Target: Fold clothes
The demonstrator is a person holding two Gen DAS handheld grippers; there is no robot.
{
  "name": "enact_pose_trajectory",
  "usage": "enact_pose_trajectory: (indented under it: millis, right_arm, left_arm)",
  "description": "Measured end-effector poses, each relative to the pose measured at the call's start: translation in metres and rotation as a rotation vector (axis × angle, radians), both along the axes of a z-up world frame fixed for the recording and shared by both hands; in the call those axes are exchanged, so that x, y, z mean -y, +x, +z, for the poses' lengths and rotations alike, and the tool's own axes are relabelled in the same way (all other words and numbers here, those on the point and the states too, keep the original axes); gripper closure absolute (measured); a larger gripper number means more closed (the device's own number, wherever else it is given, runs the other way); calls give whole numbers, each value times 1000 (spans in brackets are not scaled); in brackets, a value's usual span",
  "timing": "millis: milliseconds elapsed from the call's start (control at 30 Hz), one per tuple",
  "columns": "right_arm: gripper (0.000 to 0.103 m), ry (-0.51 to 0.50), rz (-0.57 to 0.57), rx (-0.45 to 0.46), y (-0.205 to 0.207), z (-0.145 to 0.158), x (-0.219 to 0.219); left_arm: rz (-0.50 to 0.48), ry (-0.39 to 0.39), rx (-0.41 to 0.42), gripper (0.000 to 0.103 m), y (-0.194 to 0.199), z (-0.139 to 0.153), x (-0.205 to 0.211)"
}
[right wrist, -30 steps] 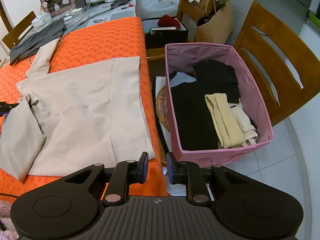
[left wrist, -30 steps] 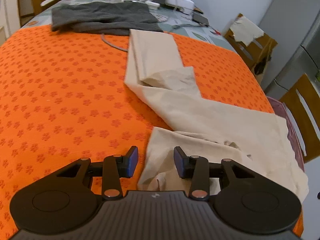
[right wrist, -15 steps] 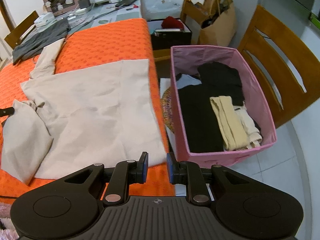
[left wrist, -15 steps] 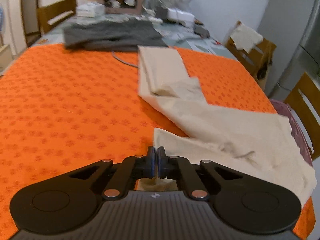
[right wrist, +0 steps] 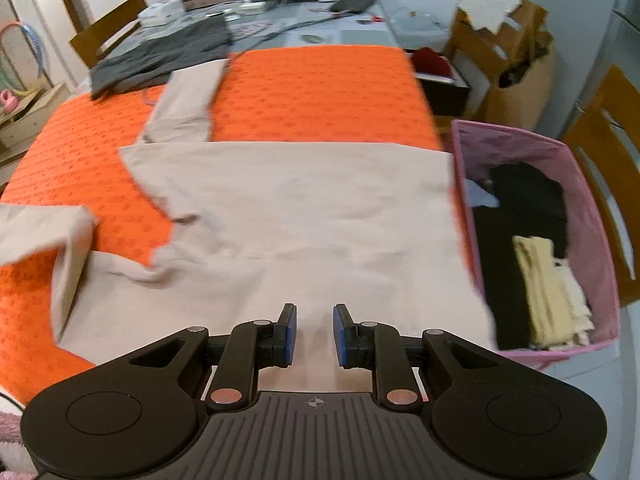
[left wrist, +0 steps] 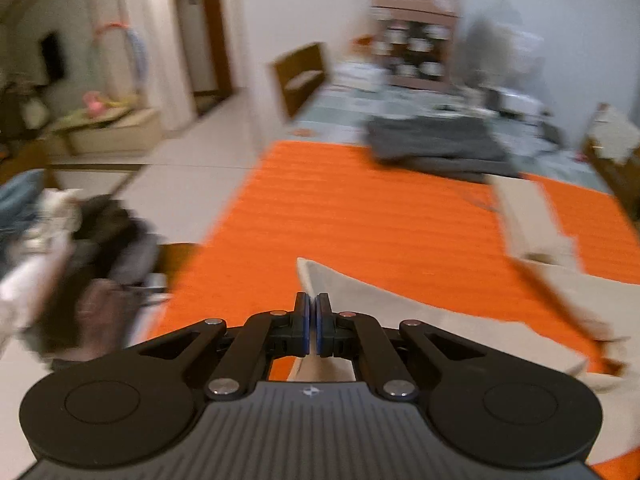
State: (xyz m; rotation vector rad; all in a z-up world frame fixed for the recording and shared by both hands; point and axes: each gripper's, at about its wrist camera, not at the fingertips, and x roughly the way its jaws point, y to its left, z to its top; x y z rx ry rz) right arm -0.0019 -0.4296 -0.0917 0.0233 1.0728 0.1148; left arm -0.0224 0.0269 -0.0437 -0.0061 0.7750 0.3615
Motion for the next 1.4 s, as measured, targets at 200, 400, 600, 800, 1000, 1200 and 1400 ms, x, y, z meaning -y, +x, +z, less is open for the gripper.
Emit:
enact_pose_trajectory:
  millis: [200, 400, 600, 800, 1000, 1200, 1400]
  right_arm:
    - [81, -2, 30, -1, 3, 0, -45]
    - [81, -8, -1, 4, 2, 1, -71]
    - [81, -7, -6, 31, 7, 9, -83]
    - [80, 4, 87, 81, 35, 20, -108]
    - [78, 12, 188, 111, 77, 22, -131]
    - [72, -11, 309, 123, 124, 14, -164]
    - [71, 5, 438, 114, 162, 3, -201]
  left_arm:
    - [90, 54, -57, 100, -6, 3, -76]
    - [78, 49, -133, 95, -15, -11, -122]
    - [84, 5, -135, 75, -14, -23, -131]
    - [33, -28, -132, 70, 7, -28, -119]
    - [-35, -56, -120, 64, 30, -30, -96]
    - [-83, -79, -116, 61, 55, -32, -72]
    - [-115, -102, -118, 57, 75, -34, -55]
